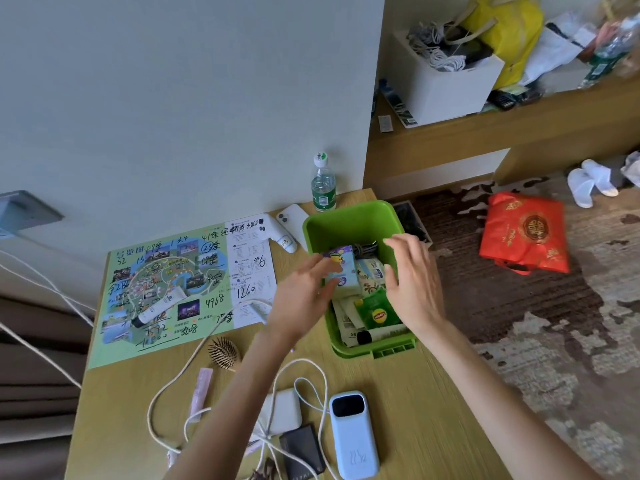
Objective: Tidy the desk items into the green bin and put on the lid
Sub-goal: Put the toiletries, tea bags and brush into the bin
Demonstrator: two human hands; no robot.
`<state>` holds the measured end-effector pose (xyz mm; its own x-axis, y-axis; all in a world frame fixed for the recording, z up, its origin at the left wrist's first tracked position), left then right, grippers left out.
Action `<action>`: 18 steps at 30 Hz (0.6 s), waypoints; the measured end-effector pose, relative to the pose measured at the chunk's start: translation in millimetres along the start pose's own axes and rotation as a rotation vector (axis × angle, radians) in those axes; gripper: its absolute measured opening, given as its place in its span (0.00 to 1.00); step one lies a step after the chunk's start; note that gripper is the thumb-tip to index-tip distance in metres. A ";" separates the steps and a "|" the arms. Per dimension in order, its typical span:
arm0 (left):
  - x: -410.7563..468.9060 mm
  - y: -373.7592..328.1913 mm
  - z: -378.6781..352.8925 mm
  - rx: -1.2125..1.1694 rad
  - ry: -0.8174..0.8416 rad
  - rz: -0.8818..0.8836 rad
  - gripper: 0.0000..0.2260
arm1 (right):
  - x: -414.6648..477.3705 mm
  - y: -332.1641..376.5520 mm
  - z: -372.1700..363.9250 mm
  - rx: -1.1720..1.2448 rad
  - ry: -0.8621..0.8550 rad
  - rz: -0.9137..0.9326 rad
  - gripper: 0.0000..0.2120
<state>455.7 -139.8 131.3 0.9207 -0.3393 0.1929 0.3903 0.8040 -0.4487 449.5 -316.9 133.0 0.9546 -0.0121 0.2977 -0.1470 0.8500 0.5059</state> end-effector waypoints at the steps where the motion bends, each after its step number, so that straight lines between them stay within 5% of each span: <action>1: -1.8 15.8 8.4 -0.023 -0.026 0.060 0.06 | 0.3 14.4 -4.5 0.040 0.013 0.029 0.18; 11: -96.4 195.2 55.4 0.056 -0.108 0.589 0.08 | -18.6 154.4 -116.2 0.250 0.249 0.259 0.12; 18: -148.8 300.0 36.3 0.230 0.117 0.848 0.22 | -52.5 150.9 -226.5 0.106 0.588 0.134 0.15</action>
<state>435.7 169.6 -0.4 0.8991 0.3779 -0.2209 -0.4224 0.8815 -0.2111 435.8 -68.7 10.3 0.9046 0.4098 -0.1174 -0.2718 0.7668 0.5815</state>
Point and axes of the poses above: each hand's wrist, its own x-axis towards the middle knuckle, its own z-axis out of the back of the hand, y = z × x, the point moved 8 cm from there along x, towards the middle knuckle, and after that the axes turned 6 degrees about x, right-handed, at the moved point
